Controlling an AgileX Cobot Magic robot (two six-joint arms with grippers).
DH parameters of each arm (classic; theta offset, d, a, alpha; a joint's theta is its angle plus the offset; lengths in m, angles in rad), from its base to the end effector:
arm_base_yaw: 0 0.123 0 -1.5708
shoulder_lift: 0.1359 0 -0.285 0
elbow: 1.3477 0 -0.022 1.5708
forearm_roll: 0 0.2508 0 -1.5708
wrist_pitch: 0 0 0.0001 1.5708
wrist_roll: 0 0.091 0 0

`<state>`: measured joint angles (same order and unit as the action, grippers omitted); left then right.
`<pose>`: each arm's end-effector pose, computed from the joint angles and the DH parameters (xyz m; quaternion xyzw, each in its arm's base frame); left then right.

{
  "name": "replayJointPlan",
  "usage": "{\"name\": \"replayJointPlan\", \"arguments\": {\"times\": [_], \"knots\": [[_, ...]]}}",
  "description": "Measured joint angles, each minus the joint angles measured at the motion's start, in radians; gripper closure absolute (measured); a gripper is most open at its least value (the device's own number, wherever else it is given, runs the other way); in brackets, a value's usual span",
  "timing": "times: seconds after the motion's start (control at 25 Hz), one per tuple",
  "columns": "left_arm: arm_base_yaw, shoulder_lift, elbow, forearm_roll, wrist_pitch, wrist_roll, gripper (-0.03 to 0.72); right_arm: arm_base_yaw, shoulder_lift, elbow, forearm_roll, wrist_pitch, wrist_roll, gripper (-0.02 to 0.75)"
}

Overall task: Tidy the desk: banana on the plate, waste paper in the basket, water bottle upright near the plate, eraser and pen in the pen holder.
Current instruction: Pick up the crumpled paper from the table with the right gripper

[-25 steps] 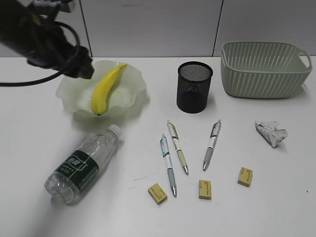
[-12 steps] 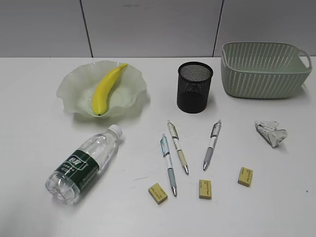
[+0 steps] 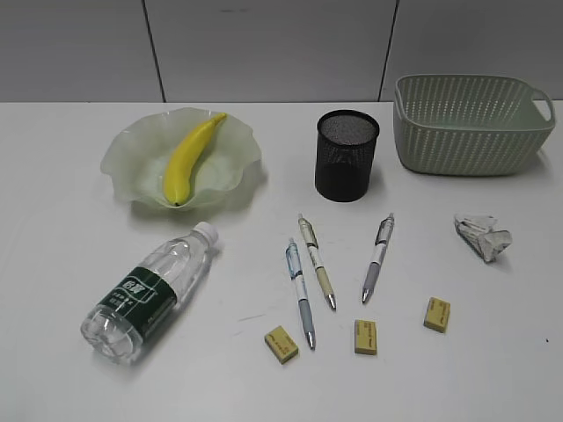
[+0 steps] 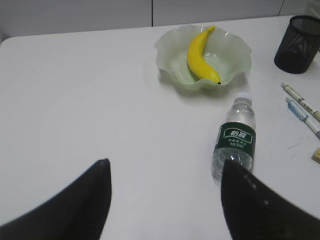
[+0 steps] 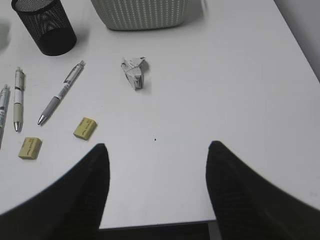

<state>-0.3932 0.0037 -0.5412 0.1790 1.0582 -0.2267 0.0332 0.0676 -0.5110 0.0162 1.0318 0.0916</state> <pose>-0.0037 0.0168 0.2899 0.0648 0.8368 -0.0786 0.5380 0.0058 0.0015 0.2827 0.0252 0.8600 0.0399 0.5082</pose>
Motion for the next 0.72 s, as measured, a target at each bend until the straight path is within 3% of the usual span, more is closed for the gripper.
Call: {"name": "replayJointPlan", "arguments": {"times": [0.36,0.56,0.72], "knots": [[0.0,-0.01,0.002,0.001,0.005,0.0,0.2,0.0,0.283,-0.017,0.144,-0.175,-0.137,0.282],[0.0,-0.01,0.002,0.001,0.005,0.0,0.2,0.0,0.702,-0.027,0.155,-0.386,-0.174,0.28],[0.0,-0.01,0.002,0.001,0.005,0.0,0.2,0.0,1.097,-0.096,0.184,-0.522,-0.244,0.214]]}}
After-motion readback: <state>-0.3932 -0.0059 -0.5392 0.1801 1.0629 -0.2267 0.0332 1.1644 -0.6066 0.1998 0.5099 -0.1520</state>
